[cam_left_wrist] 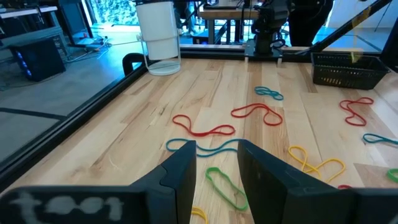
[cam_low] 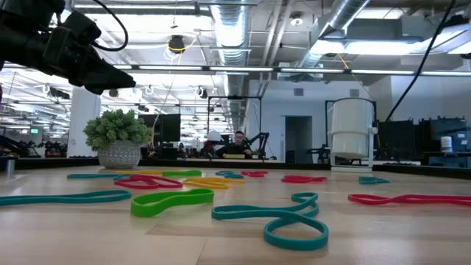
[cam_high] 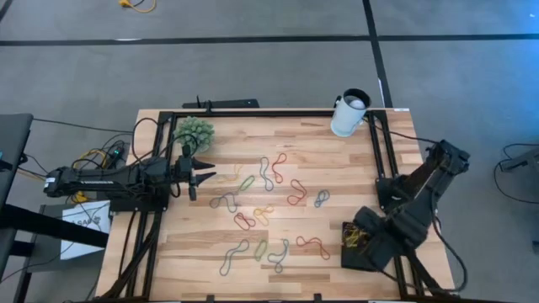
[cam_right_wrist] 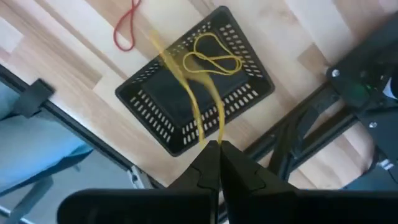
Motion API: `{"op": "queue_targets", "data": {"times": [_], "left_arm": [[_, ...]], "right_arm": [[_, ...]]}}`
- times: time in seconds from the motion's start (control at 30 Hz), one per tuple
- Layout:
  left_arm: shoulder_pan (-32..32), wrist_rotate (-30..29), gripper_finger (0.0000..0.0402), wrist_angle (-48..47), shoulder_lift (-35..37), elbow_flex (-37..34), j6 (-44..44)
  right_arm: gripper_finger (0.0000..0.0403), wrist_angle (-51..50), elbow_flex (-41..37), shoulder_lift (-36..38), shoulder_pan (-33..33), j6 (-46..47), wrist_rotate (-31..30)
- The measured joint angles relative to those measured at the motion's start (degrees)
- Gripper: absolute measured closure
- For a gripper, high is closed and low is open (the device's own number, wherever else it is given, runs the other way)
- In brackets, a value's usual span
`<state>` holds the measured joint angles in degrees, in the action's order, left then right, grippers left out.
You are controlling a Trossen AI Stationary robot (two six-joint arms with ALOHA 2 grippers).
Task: Pick and place items into bin
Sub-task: Put the bottom right yellow rubberband into the black basket
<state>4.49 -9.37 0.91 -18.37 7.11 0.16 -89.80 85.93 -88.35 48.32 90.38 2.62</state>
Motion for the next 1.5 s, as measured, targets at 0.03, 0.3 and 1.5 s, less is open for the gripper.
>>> {"op": "queue_targets", "data": {"times": [0.03,0.3,1.5], "left_arm": [[0.0,0.0,0.0292,-0.02,0.0,0.0,0.0],[0.0,-0.02,0.0292,0.0,0.0,0.0,-0.24],[-0.02,1.86,0.0292,-0.07,0.0,0.0,-0.45]], "right_arm": [[0.0403,-0.2,0.02,-0.68,0.04,0.06,0.0],[0.0403,0.03,-0.03,-7.83,0.37,-3.58,-0.73],[0.0403,28.1,-35.06,13.83,3.79,7.35,2.82]]}}
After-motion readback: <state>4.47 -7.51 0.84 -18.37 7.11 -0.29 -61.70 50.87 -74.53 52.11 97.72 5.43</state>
